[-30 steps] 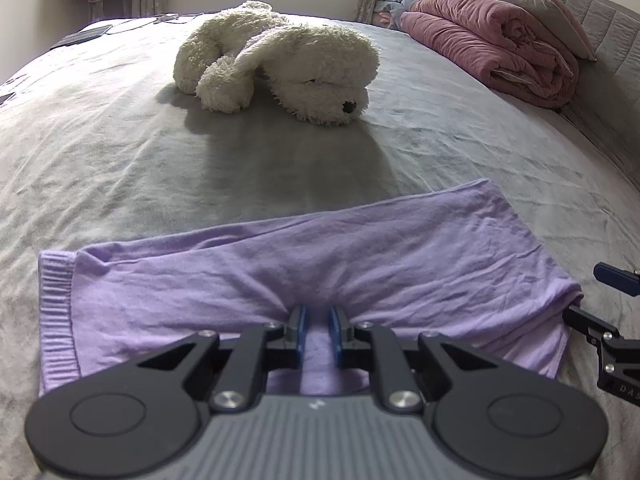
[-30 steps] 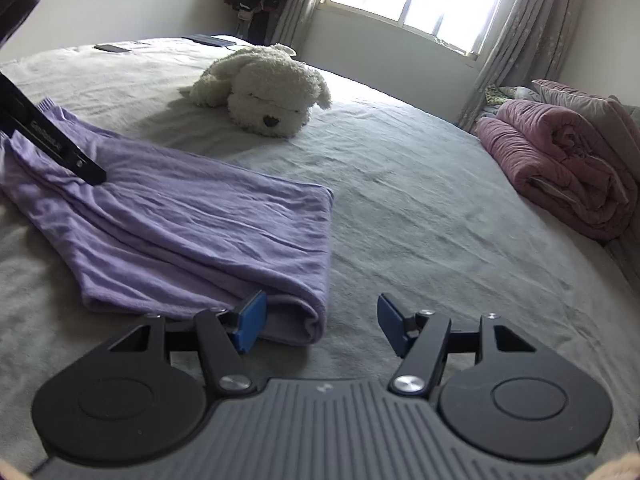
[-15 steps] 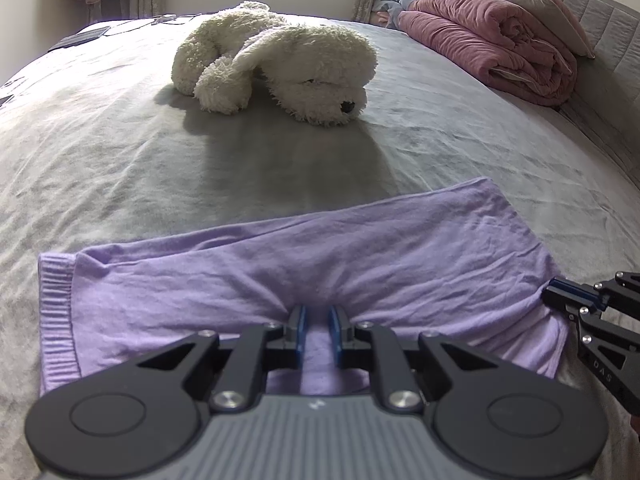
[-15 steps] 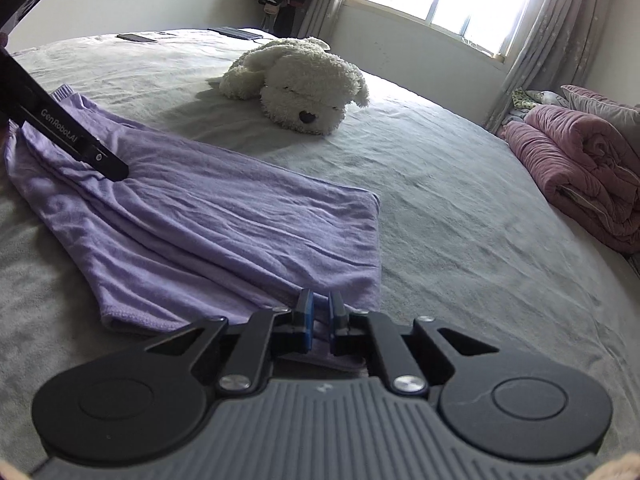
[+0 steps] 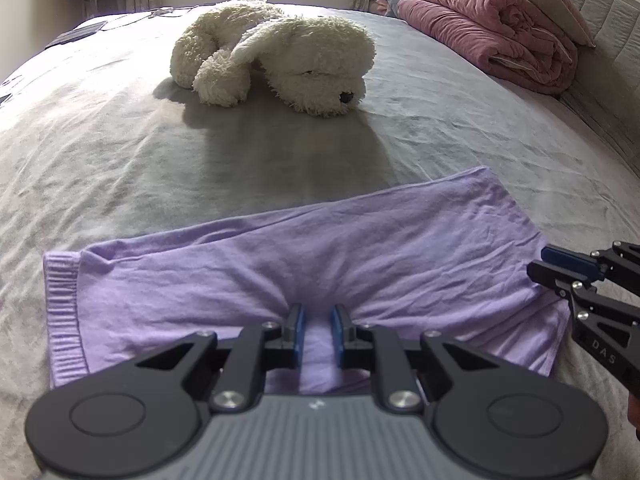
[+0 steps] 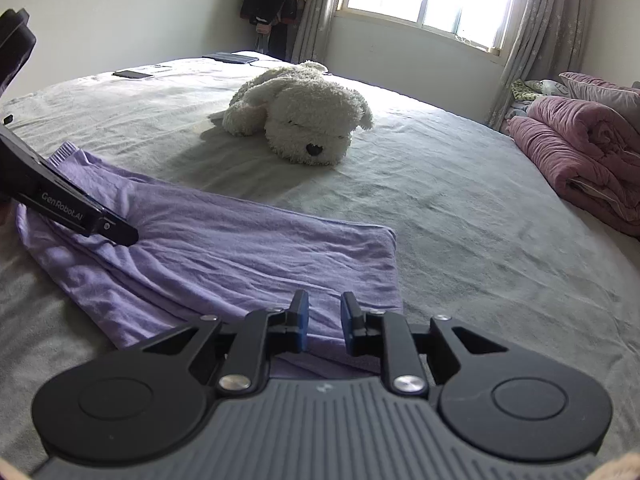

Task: Fold clothes
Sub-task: 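Open the left gripper off the garment while the right gripper moves toward it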

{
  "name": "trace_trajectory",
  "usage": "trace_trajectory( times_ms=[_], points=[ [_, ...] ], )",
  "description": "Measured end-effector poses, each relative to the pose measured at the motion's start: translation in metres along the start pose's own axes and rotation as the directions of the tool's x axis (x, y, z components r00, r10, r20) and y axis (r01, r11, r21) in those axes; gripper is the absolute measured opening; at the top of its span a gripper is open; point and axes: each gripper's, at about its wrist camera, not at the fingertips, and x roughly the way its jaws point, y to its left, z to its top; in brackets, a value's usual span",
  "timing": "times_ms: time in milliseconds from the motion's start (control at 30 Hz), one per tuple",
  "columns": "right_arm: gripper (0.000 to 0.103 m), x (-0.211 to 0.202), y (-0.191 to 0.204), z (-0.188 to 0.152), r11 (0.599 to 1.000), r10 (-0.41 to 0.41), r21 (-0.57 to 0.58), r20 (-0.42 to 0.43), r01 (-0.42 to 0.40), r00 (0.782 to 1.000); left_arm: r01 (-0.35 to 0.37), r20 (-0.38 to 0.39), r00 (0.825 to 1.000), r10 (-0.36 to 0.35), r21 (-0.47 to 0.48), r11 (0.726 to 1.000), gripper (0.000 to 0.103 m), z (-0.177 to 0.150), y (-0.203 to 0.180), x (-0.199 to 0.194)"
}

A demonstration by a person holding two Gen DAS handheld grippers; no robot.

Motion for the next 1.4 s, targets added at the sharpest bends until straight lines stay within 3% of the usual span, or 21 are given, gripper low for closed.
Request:
trace_trajectory(
  times_ms=[133,233,367,467,833,967,1167,1267,1400],
  points=[
    [0.022,-0.003,0.014,-0.014,0.999,0.019,-0.049,-0.026,-0.02,0.999,0.008,-0.006,1.0,-0.008,-0.004,1.0,0.016,0.001,0.003,0.0],
    [0.023,-0.009,0.008,-0.021,1.0,0.031,-0.001,-0.013,-0.031,0.999,0.009,-0.007,1.0,-0.009,-0.006,1.0,0.016,0.002,0.003,0.0],
    [0.037,-0.014,0.002,-0.02,1.0,0.013,0.024,-0.009,-0.013,1.0,0.001,-0.006,1.0,-0.001,0.007,1.0,0.016,0.001,0.001,0.0],
    [0.037,-0.022,0.002,-0.016,0.999,0.018,0.035,0.036,-0.019,0.999,-0.002,-0.004,1.0,0.002,0.008,1.0,0.016,0.001,0.0,0.0],
    [0.045,-0.01,0.008,-0.019,0.999,0.033,0.035,-0.031,-0.031,0.999,-0.052,0.051,0.997,0.051,0.024,0.998,0.023,-0.002,-0.013,-0.004],
    [0.047,-0.016,0.006,-0.008,0.998,0.039,0.04,0.016,-0.039,0.999,-0.096,0.101,0.991,0.091,0.046,0.994,0.028,-0.002,-0.021,-0.009],
    [0.047,-0.008,0.004,0.022,0.989,0.114,0.078,0.104,-0.123,0.988,-0.113,0.115,0.987,0.115,-0.021,0.993,0.028,-0.001,-0.013,-0.014],
    [0.047,0.019,0.016,0.042,0.987,0.162,-0.007,0.061,-0.162,0.985,-0.122,0.084,0.989,0.122,-0.003,0.992,0.028,-0.005,-0.017,-0.006],
    [0.051,0.056,0.011,0.048,0.97,0.239,-0.024,-0.041,-0.24,0.97,-0.149,0.082,0.986,0.145,0.05,0.988,0.029,-0.009,-0.023,-0.003]
  ],
)
